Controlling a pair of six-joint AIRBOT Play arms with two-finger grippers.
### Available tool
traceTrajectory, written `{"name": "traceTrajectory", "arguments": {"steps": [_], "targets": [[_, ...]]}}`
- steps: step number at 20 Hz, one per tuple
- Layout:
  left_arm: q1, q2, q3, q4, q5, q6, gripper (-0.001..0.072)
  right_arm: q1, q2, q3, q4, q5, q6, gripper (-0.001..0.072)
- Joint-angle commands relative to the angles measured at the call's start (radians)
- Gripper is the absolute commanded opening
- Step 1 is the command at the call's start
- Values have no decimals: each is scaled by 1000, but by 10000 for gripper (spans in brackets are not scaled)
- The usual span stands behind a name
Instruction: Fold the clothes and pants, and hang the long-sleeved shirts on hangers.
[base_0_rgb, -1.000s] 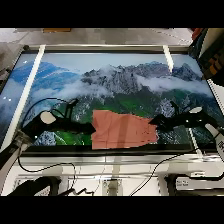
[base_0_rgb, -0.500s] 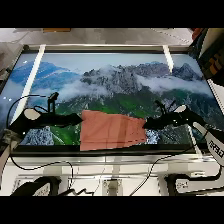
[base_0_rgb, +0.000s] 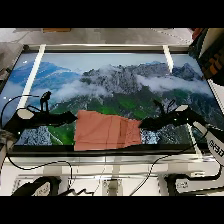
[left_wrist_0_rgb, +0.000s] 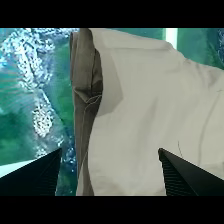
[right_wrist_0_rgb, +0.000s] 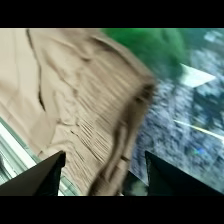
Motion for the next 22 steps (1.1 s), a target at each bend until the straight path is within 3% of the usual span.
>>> {"name": "traceTrajectory", "arguments": {"steps": [1,4,9,11,15,16,17,19,20,22], "targets": [[3,1,0,0,-4,1,703,-50,0,0,-92,31,94,549],[3,1,0,0,-12,1,703,-49,0,-34,-90,28,122,551],[3,1,0,0,-11,1,703,39,0,-139,107,-72,62,585],[3,1,0,0,-11,1,703,103,-2,-141,148,-98,62,615],[3,1,0,0,-11,1,703,230,-2,-99,177,-157,10,604],[3,1,0,0,-11,1,703,249,-1,-73,177,-155,-8,541],[3,1,0,0,-11,1,703,260,-1,-46,176,-155,-10,418],[3,1,0,0,-11,1,697,261,-1,21,174,-156,-8,23],[3,2,1,0,-11,12,632,253,0,55,172,-155,-8,20],[3,20,19,0,-32,122,520,223,1,138,151,-145,16,20]]}}
